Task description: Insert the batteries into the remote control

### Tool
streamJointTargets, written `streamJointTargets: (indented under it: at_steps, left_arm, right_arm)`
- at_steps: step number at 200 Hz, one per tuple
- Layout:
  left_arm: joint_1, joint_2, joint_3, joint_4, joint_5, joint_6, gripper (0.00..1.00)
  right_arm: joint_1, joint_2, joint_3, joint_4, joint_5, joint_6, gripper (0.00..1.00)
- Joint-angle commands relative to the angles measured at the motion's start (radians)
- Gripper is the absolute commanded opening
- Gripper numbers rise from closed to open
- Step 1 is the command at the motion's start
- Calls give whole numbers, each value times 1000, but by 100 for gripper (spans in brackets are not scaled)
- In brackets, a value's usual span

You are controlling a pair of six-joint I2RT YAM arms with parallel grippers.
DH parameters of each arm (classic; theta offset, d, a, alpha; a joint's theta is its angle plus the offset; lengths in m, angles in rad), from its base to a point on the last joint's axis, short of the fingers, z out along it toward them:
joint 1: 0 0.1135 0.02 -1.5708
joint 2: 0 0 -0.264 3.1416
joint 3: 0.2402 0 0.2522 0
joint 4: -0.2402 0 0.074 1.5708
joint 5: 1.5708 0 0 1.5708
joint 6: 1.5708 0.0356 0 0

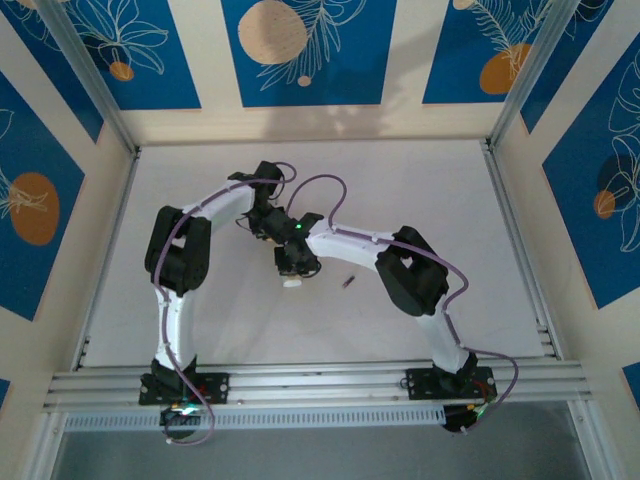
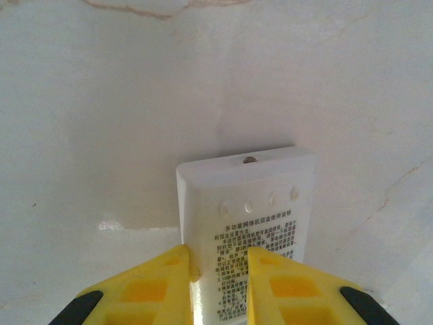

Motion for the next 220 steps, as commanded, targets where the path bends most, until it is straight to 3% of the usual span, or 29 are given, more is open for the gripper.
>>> streamJointTargets:
  at_steps: [1, 133, 220]
  left_arm:
    - [-48, 67, -16, -4, 61, 1, 21]
    - [-48, 77, -14, -4, 61, 1, 21]
    - [-45, 83, -16, -4, 61, 1, 21]
  right_arm:
    - [-60, 42, 21, -20, 147, -23, 22]
    - [-67, -25, 28, -43, 165, -31, 25]
    - [-71, -141, -100, 0, 142, 0, 25]
